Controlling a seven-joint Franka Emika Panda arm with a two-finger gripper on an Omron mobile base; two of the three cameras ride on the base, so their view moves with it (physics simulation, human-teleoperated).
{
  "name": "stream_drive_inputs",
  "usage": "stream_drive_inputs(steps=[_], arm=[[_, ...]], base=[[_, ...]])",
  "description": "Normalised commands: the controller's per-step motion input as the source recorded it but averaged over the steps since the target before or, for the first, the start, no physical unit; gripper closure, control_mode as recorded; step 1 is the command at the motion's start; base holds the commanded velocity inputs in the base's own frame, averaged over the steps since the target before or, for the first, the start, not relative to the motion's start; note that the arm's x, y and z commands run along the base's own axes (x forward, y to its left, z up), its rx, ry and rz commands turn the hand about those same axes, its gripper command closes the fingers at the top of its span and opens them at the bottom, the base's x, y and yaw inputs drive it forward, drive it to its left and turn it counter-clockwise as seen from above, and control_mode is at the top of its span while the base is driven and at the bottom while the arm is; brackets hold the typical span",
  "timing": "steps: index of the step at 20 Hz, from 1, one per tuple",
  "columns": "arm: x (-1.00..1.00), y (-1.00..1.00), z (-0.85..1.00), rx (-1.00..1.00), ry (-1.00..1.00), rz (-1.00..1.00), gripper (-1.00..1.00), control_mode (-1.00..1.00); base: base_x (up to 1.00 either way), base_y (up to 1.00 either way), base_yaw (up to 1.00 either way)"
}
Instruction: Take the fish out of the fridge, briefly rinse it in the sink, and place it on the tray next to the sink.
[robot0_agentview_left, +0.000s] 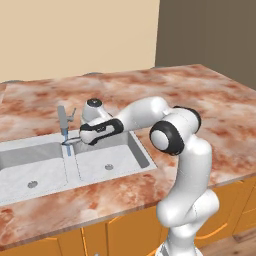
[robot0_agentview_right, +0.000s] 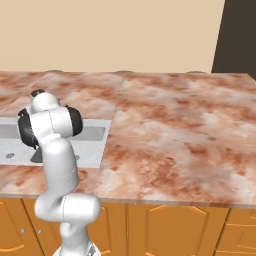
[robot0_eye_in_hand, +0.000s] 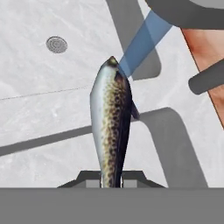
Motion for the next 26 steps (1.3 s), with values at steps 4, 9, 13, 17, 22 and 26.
stream_drive_inputs(steps=[4, 9, 13, 17, 22, 26], arm=[[-0.33, 0.0, 0.0, 0.0, -0.01, 0.01, 1.0, -1.0], [0.37, 0.05, -0.08, -0.03, -0.12, -0.18, 1.0, -1.0], [0.43, 0.11, -0.11, -0.06, -0.09, -0.3, 1.0, -1.0], [0.3, 0.4, -0.11, -0.04, -0.03, -0.26, 1.0, -1.0], [-0.19, 0.49, 0.05, 0.0, 0.04, 0.04, 1.0, -1.0], [-0.57, 0.15, 0.5, 0.01, 0.09, 0.29, 1.0, -1.0]], base=[[0.0, 0.0, 0.0], [0.0, 0.0, 0.0], [0.0, 0.0, 0.0], [0.0, 0.0, 0.0], [0.0, 0.0, 0.0], [0.0, 0.0, 0.0]])
